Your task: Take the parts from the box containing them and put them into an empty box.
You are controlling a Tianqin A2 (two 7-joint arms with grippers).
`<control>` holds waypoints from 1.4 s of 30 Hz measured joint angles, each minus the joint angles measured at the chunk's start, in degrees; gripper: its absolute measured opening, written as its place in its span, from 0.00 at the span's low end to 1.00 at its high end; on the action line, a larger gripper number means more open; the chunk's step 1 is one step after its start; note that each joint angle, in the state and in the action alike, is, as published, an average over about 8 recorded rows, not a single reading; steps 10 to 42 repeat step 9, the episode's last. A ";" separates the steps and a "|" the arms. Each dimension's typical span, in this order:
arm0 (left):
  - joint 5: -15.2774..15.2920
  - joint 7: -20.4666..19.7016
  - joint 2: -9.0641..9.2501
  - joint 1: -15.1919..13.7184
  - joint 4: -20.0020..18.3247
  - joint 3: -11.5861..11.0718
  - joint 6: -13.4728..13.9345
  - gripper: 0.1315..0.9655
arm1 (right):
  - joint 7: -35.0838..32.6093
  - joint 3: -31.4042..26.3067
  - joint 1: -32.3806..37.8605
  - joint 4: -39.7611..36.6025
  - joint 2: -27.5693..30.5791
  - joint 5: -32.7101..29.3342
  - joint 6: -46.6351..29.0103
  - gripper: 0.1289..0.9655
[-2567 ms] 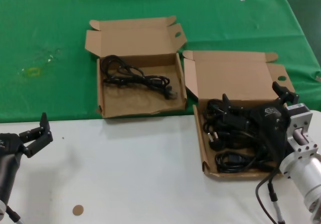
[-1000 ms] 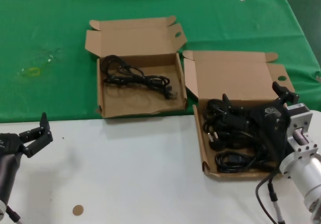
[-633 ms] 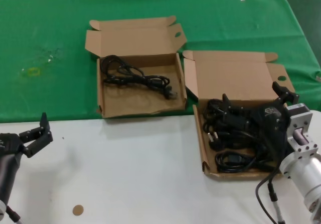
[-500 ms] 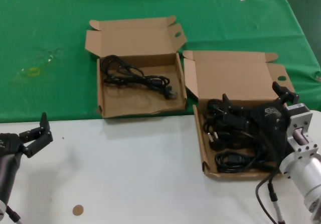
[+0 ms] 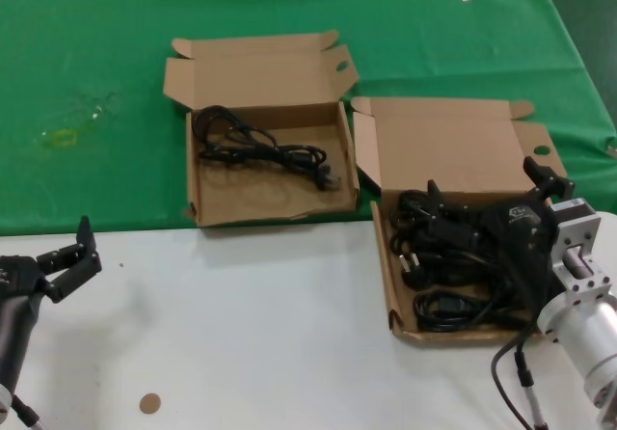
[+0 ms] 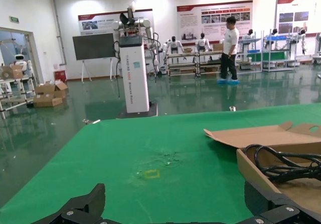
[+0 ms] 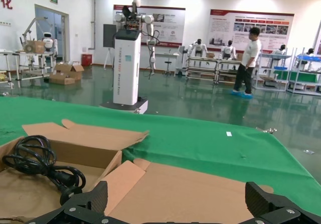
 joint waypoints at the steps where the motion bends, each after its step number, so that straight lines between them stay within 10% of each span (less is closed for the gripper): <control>1: 0.00 0.00 0.00 0.00 0.00 0.00 0.00 1.00 | 0.00 0.00 0.00 0.00 0.00 0.00 0.00 1.00; 42: 0.00 0.00 0.00 0.00 0.00 0.00 0.00 1.00 | 0.00 0.00 0.00 0.00 0.00 0.00 0.00 1.00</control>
